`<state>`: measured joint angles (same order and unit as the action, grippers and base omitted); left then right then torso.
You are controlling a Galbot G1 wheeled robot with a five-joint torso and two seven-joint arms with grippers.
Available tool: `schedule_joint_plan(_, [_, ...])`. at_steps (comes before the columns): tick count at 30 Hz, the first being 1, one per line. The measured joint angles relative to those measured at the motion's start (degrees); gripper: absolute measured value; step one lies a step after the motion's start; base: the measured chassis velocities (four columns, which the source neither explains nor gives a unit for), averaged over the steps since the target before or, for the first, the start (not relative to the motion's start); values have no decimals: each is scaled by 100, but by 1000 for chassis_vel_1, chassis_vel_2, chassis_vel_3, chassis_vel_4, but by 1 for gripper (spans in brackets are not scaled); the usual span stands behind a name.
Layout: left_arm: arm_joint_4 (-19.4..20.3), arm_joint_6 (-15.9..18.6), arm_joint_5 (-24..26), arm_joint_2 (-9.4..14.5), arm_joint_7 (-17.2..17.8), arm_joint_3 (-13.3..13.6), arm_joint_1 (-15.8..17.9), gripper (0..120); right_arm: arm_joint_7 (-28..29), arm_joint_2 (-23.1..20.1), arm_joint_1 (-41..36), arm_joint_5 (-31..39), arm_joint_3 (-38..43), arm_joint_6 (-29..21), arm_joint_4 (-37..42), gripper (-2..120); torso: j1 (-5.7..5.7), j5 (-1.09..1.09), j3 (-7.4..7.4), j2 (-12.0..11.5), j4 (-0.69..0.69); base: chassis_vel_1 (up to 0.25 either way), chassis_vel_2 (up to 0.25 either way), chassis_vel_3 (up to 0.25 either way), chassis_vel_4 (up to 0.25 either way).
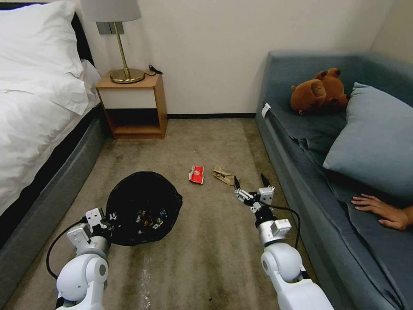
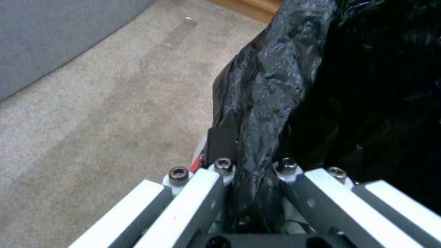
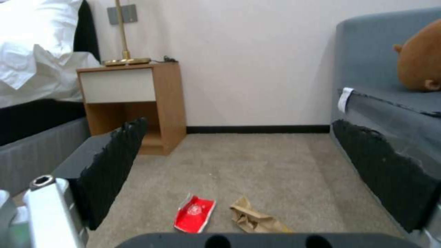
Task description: Pick up the trash bin, then pick up the garbage on the floor and place it into the trash bin.
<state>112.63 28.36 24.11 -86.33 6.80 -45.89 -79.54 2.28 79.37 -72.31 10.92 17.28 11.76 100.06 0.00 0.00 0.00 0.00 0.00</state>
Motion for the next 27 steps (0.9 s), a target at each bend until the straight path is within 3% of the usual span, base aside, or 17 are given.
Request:
schedule_joint_plan(12, [72, 5, 37, -1, 24, 7, -6, 2, -125, 41, -39, -93, 2, 275, -197, 100, 0, 0, 0, 0, 0, 0, 0, 0, 0])
schedule_joint_plan(27, [58, -5, -38, -60, 34, 39, 34, 2, -310, 24, 26, 234, 88, 223, -339, 100, 0, 0, 0, 0, 0, 0, 0, 0, 0])
